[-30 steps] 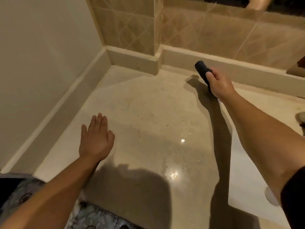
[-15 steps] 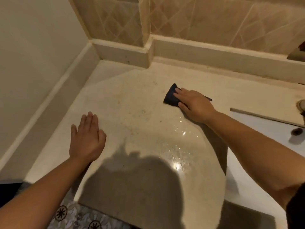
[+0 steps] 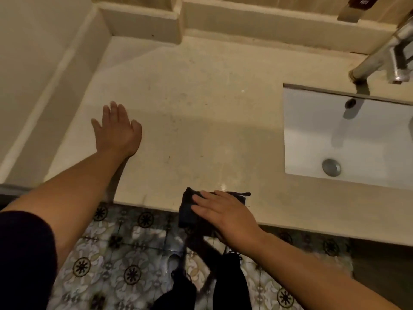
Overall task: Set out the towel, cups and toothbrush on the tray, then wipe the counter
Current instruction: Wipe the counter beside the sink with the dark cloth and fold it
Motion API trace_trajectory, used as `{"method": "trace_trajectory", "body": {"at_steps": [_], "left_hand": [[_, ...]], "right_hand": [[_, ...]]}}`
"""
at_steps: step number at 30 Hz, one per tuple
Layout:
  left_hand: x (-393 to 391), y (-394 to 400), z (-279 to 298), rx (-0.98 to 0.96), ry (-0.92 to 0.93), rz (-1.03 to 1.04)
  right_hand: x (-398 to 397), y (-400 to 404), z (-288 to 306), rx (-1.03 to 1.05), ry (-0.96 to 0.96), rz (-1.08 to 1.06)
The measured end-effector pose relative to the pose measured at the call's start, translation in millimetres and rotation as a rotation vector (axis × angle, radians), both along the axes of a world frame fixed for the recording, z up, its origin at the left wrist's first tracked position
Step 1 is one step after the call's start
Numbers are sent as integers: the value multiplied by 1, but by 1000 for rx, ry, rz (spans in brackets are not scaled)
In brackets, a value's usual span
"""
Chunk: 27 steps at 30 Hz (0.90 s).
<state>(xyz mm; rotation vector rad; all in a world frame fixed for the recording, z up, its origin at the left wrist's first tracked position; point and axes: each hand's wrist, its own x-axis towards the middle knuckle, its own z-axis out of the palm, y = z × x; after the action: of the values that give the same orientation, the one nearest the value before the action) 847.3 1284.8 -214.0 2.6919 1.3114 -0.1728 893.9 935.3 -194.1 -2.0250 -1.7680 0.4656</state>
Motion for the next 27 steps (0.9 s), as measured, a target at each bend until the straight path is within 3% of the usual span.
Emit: {"method": "trace_trajectory", "body": {"at_steps": [4,6,8,11,12,13,15,17,21,24,27], "left_hand": [[-3,0,-1,-1,-20,-11],[-3,1,-1,-2,-17,-16],[-3,1,-1,0,-18,-15],[-4,0,-1,0,-14,-14],[-4,0,-1,-2,-16,-16],[-4,0,-1,-4,-19,-17],[-4,-1,-1,0,-17,-14],[-4,-1,-1,8,-11,-11],[-4,0,-3,30,-19,-9],[-3,0,-5,51,4,-8],[-2,0,-6,67,25,6]], "right_hand": [[-37,-1,1,2,99,-52],[-49,0,2,-35,295,-134],[-57,-4,12,7,707,-448],[-51,-3,23,47,1737,-810],[-42,-2,24,42,1992,-881],[-31,-1,27,58,2148,-924],[4,5,37,125,2239,-931],[55,11,49,248,2134,-936],[186,46,78,516,1608,-904],[280,83,84,508,1055,-927],[353,114,62,299,399,-892]]}}
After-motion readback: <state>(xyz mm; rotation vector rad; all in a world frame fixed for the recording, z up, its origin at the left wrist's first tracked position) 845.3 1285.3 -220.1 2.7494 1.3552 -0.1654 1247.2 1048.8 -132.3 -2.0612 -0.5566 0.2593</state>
